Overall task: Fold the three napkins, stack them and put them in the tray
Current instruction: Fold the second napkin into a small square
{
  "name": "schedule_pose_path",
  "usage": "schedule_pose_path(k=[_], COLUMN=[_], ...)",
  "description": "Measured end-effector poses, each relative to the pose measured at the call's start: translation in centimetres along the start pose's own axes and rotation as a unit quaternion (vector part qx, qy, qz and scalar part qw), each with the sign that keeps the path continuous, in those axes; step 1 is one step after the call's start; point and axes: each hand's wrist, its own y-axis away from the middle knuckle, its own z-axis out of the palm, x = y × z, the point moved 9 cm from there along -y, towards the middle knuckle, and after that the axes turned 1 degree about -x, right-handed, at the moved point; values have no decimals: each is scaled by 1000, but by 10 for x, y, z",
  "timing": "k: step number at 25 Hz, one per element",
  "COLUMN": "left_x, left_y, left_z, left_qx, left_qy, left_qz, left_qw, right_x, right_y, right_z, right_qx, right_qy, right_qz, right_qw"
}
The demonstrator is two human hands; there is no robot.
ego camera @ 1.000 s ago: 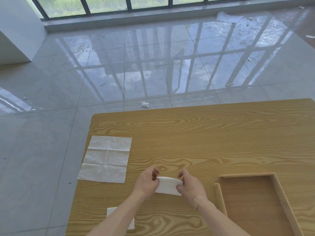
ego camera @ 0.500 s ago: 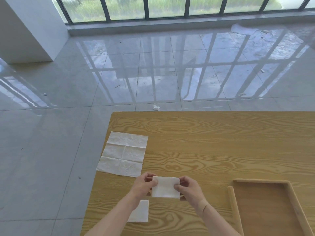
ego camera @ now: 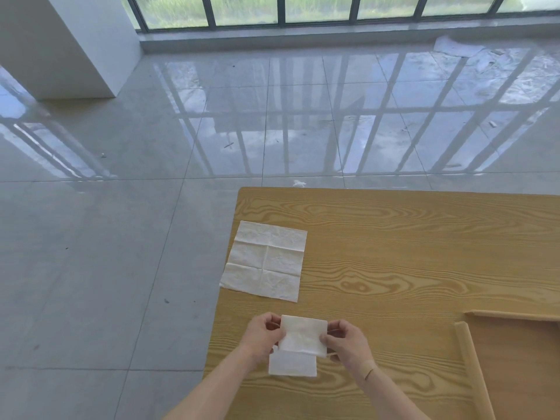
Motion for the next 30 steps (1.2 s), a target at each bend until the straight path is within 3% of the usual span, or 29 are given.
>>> schedule_pose_path(k=[17,30], left_x=[-47,-51], left_y=[15,14], left_z=[-13,-17], left_qx=[19,64], left_qy=[-126,-125], left_qz=[4,3], left_qw=[992,990], right_x=[24,22], right_y=[21,27], right_z=[26,27], right_qx=[54,74], right_qy=[149,148], right_qz=[0,-11], right_qw=[987,986])
